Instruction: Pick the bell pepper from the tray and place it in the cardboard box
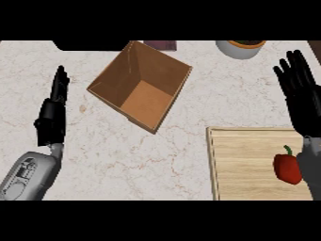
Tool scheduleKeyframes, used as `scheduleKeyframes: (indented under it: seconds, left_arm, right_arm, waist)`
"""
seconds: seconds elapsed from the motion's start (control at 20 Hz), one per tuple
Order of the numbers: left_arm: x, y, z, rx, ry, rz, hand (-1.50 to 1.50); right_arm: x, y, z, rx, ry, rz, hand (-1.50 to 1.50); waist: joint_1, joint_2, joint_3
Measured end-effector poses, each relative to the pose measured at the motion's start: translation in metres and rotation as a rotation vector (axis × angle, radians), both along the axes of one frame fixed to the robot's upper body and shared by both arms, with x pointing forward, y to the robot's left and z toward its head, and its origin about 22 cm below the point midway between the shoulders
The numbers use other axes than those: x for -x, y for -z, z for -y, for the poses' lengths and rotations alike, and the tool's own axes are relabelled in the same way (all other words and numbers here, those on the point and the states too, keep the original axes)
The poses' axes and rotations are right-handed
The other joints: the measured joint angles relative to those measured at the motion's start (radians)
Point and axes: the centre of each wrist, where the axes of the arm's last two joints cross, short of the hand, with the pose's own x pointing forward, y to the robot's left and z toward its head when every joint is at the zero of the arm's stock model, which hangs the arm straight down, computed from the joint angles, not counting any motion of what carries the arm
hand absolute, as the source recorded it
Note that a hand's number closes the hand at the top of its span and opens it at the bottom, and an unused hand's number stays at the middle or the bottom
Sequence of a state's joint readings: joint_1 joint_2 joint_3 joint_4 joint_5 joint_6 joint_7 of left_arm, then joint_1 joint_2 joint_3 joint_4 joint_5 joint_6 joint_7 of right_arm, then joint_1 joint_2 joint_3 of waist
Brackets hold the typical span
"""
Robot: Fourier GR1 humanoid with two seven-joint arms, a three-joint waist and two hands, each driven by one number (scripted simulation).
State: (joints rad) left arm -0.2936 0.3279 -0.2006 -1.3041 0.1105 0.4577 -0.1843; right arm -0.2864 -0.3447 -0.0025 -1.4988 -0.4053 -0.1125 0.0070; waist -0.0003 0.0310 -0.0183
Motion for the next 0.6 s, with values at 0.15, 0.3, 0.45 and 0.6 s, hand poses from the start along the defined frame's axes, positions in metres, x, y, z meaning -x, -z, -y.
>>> scheduleKeyframes:
  seconds: [0.15,0.3,0.45,0.6]
  left_arm:
    - [0.003,0.0,-0.006,-0.032,0.052,-0.016,0.0]
    - [0.007,-0.005,-0.02,-0.1,0.123,-0.032,0.0]
    - [0.012,-0.006,-0.024,-0.124,0.202,-0.07,0.0]
    - [0.02,-0.011,-0.031,-0.132,0.274,-0.093,0.0]
  right_arm:
    - [0.009,-0.022,0.025,0.097,0.092,0.029,-1.5]
    - [0.021,-0.063,0.062,0.257,0.241,0.117,-1.5]
    - [0.044,-0.073,0.102,0.514,0.356,0.038,-1.5]
    - [0.074,-0.082,0.123,0.662,0.417,0.02,-1.5]
  waist:
    - [-0.017,-0.022,0.009]
    - [-0.063,-0.047,0.01]
    - [-0.099,-0.053,0.01]
    - [-0.095,-0.055,0.014]
